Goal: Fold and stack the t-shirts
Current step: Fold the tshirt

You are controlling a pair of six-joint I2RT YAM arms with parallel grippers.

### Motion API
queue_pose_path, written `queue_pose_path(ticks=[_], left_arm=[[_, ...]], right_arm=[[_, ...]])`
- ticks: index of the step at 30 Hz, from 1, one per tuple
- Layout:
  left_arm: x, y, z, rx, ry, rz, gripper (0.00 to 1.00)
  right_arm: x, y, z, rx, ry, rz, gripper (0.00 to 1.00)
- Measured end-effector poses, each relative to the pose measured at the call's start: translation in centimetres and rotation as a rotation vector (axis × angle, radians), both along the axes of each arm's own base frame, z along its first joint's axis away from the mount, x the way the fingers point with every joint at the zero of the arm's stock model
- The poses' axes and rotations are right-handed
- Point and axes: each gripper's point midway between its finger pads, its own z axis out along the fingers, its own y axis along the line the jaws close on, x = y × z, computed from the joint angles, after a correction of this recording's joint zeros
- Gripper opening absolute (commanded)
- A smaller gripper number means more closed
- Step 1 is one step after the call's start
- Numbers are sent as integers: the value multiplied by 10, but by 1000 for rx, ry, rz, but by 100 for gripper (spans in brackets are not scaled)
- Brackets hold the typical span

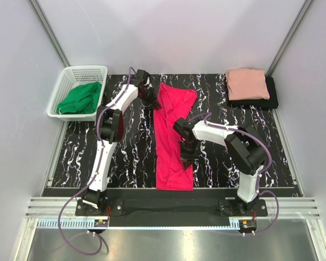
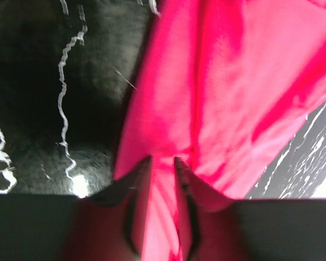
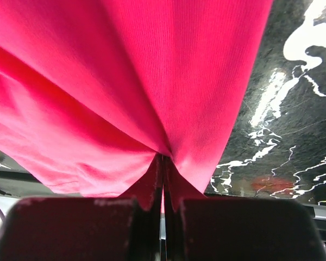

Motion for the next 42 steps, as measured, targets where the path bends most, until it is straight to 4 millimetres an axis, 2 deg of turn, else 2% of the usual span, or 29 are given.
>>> queue_pose_path(ticks=[3, 5, 7, 9, 10, 11, 13, 14, 15, 17, 19, 22, 25, 27, 29, 31, 38, 42], left_arm=[[-3, -2, 5, 10, -16, -20, 39], [-7, -2, 6, 16, -20, -38, 41], [-14, 0, 8, 25, -16, -56, 41], [-24, 4, 14, 35, -12, -75, 43], [-32, 7, 19, 42, -9, -85, 43], [-41, 10, 26, 50, -7, -98, 43], [-58, 17, 47, 59, -24, -121, 43], [-68, 20, 60, 62, -36, -133, 43], [-77, 23, 72, 64, -49, -144, 43], [-103, 29, 101, 64, -92, -170, 43], [-133, 32, 126, 63, -137, -207, 42], [-187, 27, 140, 67, -154, -283, 41], [-233, 19, 126, 97, -108, -359, 41], [-259, 13, 105, 130, -52, -406, 41], [-280, 12, 85, 157, 7, -426, 44], [-291, 14, 75, 177, 49, -422, 44], [-288, 7, 68, 194, 46, -401, 44], [-294, 0, 60, 204, 65, -427, 43]], right_arm=[[2, 2, 3, 4, -3, 6, 13], [6, 5, 10, 16, -21, 10, 14], [14, 11, 25, 42, -58, 11, 15], [30, 20, 57, 89, -145, 12, 17], [43, 27, 80, 129, -211, 10, 28], [56, 34, 105, 172, -286, 5, 29], [85, 41, 159, 255, -425, -4, 18], [102, 41, 182, 284, -492, -16, 17], [116, 39, 199, 298, -533, -31, 17], [160, 27, 222, 299, -622, -69, 20], [205, 12, 217, 252, -657, -94, 21], [266, -3, 168, 190, -605, -121, 18], [309, -11, 100, 151, -502, -143, 22], [322, -18, 63, 129, -448, -150, 23], [325, -25, 35, 110, -399, -153, 23], [318, -30, 25, 99, -352, -153, 22], [309, -24, 37, 145, -335, -136, 25], [309, -21, 37, 162, -331, -132, 23]])
